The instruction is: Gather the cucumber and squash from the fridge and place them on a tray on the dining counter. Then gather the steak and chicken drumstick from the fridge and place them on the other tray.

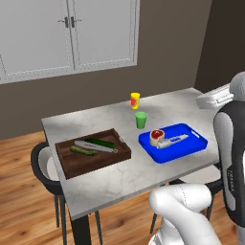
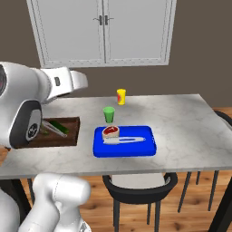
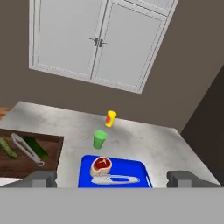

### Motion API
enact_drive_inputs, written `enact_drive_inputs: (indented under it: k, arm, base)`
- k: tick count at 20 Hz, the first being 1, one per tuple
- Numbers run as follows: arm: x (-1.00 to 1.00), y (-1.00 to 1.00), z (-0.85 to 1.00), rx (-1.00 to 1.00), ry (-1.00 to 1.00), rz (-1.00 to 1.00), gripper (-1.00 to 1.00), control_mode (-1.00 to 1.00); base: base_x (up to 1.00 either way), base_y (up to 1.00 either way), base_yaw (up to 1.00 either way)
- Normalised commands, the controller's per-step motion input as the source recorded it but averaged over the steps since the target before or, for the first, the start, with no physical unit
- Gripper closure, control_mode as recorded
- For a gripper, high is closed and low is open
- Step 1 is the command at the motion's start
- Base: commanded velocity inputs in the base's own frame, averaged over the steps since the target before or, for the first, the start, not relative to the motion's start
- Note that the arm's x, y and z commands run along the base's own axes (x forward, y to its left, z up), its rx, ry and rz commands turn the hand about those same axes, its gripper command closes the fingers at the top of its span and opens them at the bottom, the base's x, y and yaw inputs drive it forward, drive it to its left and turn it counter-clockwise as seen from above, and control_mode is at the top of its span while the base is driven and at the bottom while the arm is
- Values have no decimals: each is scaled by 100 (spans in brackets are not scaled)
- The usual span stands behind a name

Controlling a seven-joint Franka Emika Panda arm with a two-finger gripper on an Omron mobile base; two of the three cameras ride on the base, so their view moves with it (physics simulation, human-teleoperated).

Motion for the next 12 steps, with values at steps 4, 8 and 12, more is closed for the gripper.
enact_drive_inputs:
  k: [4, 8, 12]
  arm:
    - [-62, 30, 0, 0, 3, -26, -100, -100]
    - [-43, 33, 1, 0, 2, -23, -100, -100]
    - [-29, 31, 0, 1, 0, -15, -100, -100]
  base:
    - [0, 0, 0]
    - [0, 0, 0]
    - [0, 0, 0]
